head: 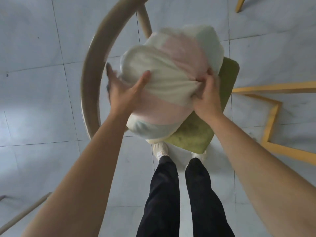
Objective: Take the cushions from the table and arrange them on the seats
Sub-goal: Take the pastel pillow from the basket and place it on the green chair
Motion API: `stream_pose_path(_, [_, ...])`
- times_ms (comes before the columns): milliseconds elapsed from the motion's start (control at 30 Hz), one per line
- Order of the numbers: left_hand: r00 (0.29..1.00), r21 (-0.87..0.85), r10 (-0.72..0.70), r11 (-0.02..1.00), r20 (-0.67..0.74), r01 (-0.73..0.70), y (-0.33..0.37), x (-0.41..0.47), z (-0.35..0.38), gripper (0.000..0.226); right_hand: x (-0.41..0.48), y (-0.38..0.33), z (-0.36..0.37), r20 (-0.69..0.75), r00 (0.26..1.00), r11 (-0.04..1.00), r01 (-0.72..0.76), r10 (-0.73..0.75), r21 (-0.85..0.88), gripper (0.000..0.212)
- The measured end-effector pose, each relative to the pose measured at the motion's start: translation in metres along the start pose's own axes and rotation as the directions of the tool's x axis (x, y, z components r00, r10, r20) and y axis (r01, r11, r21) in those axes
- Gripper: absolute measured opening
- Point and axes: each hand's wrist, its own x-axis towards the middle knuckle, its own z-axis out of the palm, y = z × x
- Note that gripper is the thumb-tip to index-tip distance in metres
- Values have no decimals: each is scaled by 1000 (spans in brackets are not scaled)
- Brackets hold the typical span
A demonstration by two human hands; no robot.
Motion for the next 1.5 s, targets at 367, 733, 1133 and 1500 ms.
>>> stream_pose_path(367, [939, 200, 228, 963, -256, -179, -13, -63, -8, 78, -17, -35, 33, 95, 977, 860, -211, 189, 464, 60])
stream_pose_path(733, [739, 685, 673, 525, 28, -504, -46, -22, -7, 57, -20, -9, 28, 87, 985, 984, 136, -147, 114, 63])
stream_pose_path(1133, [699, 740, 714, 459, 21, -491, -85, -6, -4, 51, 95, -37, 53, 22, 868, 803, 468, -496, -370, 75])
stream_pose_path(1500, [459, 706, 839, 134, 293, -696, 4, 3, 11, 52, 4, 6, 46, -158, 973, 985, 173, -170, 4, 85])
